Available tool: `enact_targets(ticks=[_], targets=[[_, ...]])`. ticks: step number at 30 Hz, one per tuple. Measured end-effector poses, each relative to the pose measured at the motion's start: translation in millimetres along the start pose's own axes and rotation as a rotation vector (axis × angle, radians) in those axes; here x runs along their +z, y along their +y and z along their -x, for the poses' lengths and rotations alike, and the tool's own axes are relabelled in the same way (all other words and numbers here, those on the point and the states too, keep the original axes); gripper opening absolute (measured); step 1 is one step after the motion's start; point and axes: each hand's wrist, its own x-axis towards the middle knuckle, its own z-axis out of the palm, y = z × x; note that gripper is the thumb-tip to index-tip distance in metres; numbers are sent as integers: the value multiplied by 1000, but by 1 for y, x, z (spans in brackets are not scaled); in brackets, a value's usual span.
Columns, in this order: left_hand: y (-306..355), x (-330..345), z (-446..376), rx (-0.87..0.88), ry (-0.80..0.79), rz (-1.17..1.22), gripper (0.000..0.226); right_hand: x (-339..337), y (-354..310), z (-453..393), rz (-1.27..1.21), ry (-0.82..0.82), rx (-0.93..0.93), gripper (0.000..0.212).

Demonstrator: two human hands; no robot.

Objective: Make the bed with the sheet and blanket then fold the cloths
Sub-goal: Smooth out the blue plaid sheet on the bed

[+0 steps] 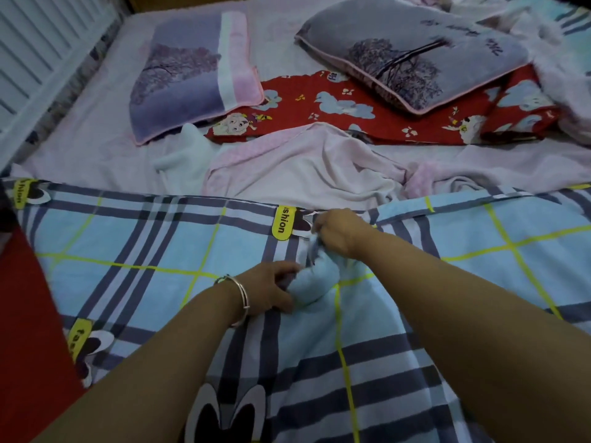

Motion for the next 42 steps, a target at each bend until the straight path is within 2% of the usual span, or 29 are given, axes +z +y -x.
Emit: enact_targets(ticks=[2,5,7,8,10,12,15,18,20,22,25,29,33,36,39,40,42], targets=[[1,11,5,-10,-141,-86,56,-1,2,9,62,-147,55,38],[11,20,11,-65,-313,-63,37,9,14,17,312,-352,115,40],[14,21,5,-88,-224,-11,31,23,21,13,402,-412,136,40],[15,21,1,-113,-106,37,31,30,23,9,414,-432,147,41],[11,26,-18,-107,144,-190,21,43,31,2,452,-464,140,47],[8,36,-35,-92,209,-417,38,50,33,2,484,-441,135,53],[7,52,-55,-51,145,-499,53,60,36,4,455,-454,152,53],[11,63,-61,-60,88,-491,37,64,46,6,392,-498,202,46],[13,66,-59,-87,-37,-533,34,63,56,18,382,-485,238,45],[14,71,-51,-124,-196,-562,47,66,67,32,369,-513,257,46],[17,84,-35,-144,-326,-576,45,70,73,53,325,-540,276,46],[19,110,-5,-148,-385,-565,41,66,73,88,327,-589,272,47],[7,142,26,-85,-394,-542,33,61,81,133,547,-738,188,48],[1,175,52,-50,-368,-518,27,82,98,166,556,-659,159,53],[-3,193,75,-48,-242,-521,25,106,111,191,641,-319,135,52],[-3,198,84,-53,-206,-521,27,111,113,200,680,-273,168,54],[-4,204,96,-56,-136,-541,30,117,111,211,745,-324,306,56]])
